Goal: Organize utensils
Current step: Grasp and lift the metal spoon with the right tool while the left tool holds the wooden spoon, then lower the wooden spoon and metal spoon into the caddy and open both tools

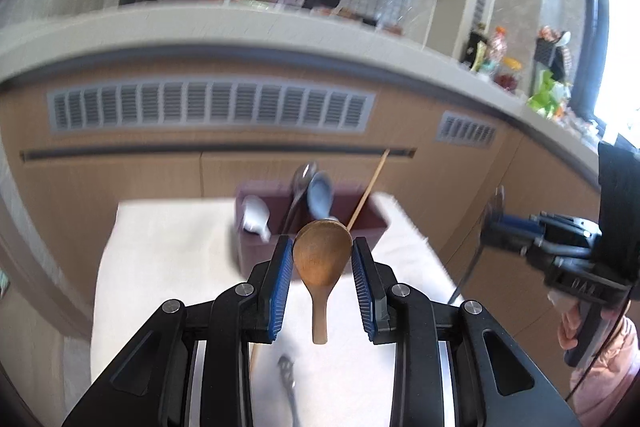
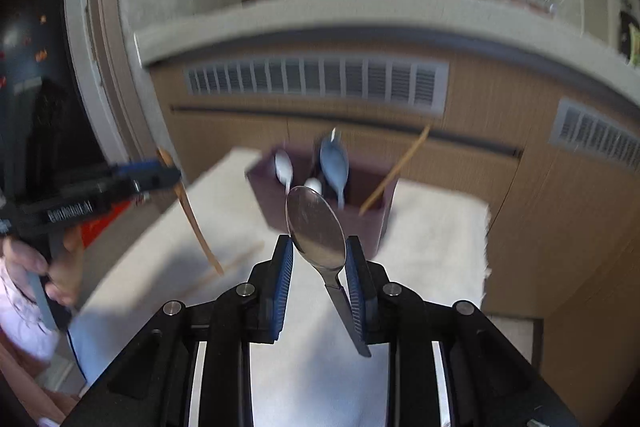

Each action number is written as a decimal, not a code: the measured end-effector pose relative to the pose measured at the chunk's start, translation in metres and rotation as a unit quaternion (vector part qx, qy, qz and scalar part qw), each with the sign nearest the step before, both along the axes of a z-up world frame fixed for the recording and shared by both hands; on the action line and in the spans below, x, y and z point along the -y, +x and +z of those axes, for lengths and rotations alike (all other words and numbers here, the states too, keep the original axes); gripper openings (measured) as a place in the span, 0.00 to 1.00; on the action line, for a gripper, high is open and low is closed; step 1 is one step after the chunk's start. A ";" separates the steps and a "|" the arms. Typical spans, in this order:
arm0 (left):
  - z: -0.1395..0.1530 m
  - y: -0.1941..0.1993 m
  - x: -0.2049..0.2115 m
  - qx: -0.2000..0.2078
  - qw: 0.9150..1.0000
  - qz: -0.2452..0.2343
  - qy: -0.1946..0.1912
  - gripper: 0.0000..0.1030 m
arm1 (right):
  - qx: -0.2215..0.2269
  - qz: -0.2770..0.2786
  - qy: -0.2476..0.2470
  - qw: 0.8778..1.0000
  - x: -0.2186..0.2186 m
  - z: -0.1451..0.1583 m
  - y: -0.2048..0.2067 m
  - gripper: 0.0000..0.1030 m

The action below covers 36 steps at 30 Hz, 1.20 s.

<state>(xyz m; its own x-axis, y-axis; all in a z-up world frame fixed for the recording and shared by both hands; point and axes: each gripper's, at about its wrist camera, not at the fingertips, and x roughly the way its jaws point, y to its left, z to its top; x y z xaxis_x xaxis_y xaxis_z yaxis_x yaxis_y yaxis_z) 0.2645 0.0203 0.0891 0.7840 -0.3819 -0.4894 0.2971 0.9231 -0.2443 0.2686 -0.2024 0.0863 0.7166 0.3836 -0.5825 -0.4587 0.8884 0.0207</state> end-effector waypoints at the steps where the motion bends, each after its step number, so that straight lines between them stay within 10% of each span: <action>1: 0.013 0.000 0.000 0.011 1.000 -0.003 -0.004 0.30 | 0.020 -0.004 0.008 1.000 -0.001 0.013 -0.002 0.23; 12: 0.112 0.024 0.010 0.163 0.986 0.009 0.016 0.30 | 0.176 -0.012 0.092 0.980 -0.011 0.134 0.017 0.22; 36: -0.071 0.161 0.015 -0.076 0.997 -0.008 0.018 0.31 | -0.049 -0.050 0.067 0.995 -0.019 -0.058 0.151 0.22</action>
<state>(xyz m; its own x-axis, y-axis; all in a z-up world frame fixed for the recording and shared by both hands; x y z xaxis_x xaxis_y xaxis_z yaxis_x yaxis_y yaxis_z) 0.4258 0.0052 0.0182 0.6938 -0.3737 -0.6156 0.2736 0.9275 -0.2547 0.4191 -0.1833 0.0285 0.6970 0.3916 -0.6008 -0.3575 0.9160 0.1822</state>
